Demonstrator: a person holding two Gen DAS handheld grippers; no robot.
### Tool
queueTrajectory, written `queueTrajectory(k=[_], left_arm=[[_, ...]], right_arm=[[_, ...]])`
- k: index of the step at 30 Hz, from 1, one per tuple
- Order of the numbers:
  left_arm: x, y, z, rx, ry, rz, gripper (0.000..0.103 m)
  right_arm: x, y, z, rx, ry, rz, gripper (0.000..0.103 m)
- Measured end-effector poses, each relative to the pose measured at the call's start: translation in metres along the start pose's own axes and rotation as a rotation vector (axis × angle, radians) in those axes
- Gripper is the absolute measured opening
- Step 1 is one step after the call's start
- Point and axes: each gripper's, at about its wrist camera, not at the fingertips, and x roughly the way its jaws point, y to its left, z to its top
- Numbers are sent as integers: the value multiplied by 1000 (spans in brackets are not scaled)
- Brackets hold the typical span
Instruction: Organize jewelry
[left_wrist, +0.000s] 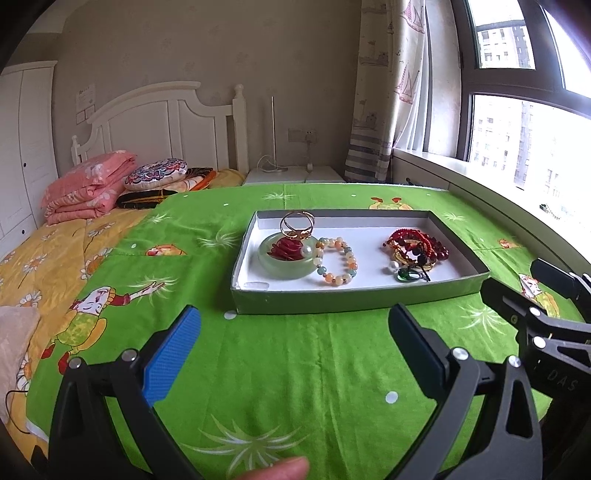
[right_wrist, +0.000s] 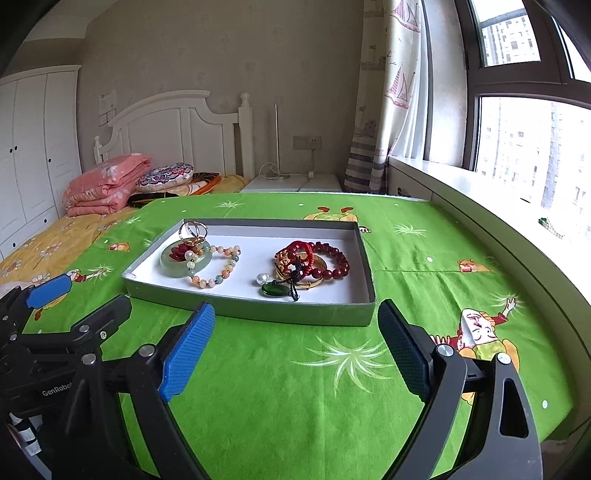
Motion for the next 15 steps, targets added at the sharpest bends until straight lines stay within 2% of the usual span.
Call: queueTrajectory(k=[15], left_arm=[[-5, -1, 3, -2, -7, -6, 98]], right_arm=[[-8, 0, 8, 2, -1, -5, 84]])
